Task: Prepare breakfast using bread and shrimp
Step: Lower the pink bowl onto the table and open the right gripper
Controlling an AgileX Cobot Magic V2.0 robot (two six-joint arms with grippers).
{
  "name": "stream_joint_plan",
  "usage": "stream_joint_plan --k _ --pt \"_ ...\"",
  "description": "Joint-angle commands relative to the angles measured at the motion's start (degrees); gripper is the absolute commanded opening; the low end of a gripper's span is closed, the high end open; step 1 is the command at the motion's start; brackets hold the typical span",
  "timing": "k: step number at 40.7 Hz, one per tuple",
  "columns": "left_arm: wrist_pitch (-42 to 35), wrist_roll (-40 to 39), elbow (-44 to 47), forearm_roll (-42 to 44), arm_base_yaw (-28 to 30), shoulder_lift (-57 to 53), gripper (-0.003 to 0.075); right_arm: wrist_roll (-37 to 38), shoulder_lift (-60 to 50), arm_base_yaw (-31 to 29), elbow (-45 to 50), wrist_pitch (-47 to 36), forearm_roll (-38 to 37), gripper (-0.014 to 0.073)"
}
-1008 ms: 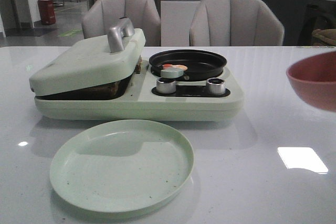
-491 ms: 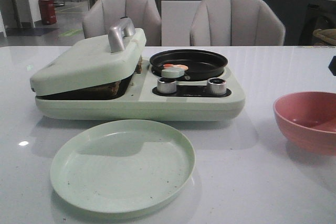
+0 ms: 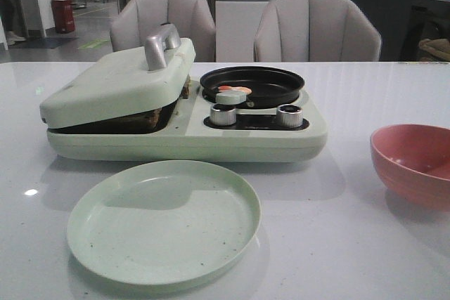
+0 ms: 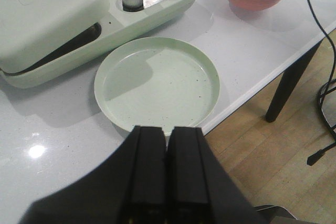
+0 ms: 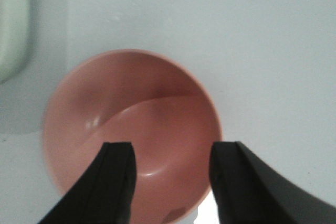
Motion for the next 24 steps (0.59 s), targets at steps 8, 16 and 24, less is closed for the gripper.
stream_joint_plan --k 8,16,24 --pt "-3.93 -0.21 -1.63 -1.17 -0.19 0.42 0.0100 -0.60 -16.73 11.93 -1.12 5.69 -3.47 0.0444" --pt "-3.93 -0.21 -1.63 -1.17 -0.19 0.42 0.0100 -0.29 -28.09 13.38 2.43 11.10 -3.85 0.0444" --pt "-3.93 -0.21 -1.63 -1.17 -0.19 0.42 0.0100 0.12 -39.76 13.33 6.82 14.70 -3.91 0.0444"
